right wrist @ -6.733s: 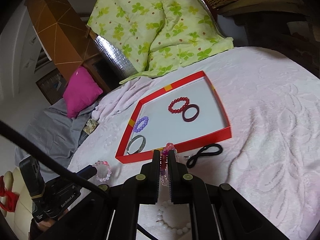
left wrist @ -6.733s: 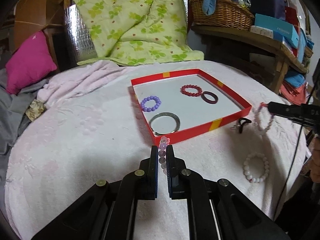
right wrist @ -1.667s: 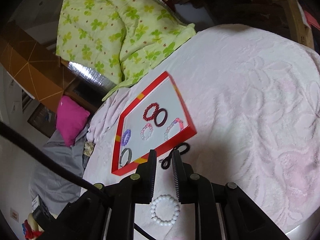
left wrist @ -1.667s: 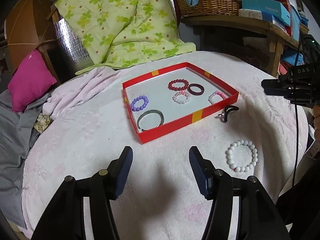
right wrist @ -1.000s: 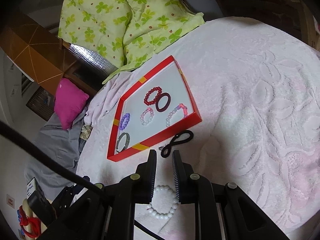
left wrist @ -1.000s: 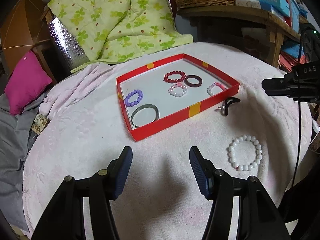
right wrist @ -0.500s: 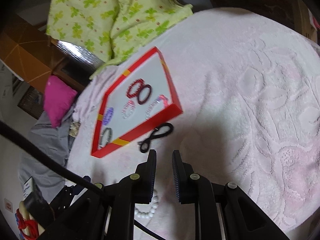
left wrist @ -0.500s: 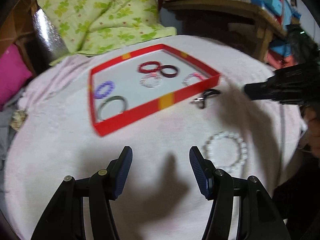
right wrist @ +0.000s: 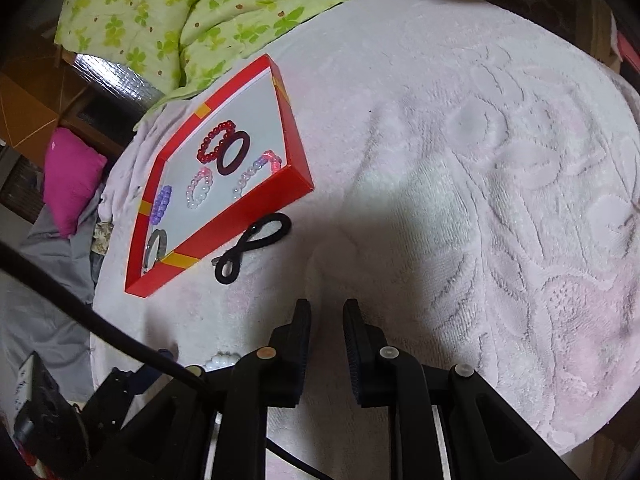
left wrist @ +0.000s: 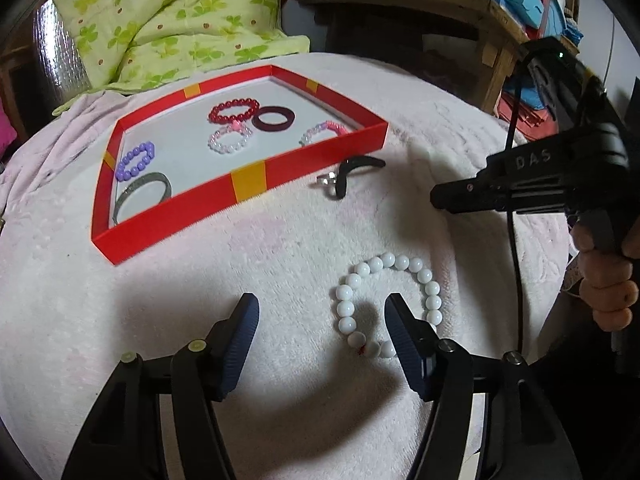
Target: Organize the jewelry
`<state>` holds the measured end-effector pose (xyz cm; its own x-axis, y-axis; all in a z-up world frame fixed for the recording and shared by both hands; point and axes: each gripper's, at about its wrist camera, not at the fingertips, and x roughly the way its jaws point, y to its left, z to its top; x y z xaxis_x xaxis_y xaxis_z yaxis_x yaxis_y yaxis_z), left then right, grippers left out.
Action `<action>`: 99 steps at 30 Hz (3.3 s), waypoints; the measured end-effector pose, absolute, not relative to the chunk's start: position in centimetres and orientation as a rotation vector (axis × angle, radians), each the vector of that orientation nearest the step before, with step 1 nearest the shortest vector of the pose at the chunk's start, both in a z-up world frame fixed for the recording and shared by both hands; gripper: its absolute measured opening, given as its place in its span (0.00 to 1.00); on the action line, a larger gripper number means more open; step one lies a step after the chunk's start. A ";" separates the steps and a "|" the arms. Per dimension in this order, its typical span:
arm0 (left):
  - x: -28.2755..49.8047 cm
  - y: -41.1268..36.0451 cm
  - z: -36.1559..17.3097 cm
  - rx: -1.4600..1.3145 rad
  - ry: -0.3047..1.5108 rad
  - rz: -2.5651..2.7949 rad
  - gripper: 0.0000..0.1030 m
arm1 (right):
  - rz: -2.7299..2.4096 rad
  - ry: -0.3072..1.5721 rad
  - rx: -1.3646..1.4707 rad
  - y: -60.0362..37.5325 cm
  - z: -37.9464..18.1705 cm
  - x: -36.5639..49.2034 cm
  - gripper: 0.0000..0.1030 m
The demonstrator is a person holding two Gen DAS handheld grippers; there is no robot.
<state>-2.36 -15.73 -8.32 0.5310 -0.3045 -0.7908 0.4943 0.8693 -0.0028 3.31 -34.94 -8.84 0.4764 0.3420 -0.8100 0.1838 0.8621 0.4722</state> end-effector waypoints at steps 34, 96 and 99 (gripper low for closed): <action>0.8 -6.8 -8.7 0.202 0.893 -0.136 0.12 | 0.124 0.992 0.506 -27.7 -8.1 7.1 0.36; 2.5 -4.4 -9.4 0.164 0.902 -0.070 0.82 | 0.134 0.904 -0.162 -19.4 -8.8 1.9 0.23; 2.5 -4.6 -9.3 0.173 0.898 -0.081 0.75 | 0.135 0.905 -0.158 -19.4 -8.8 1.9 0.23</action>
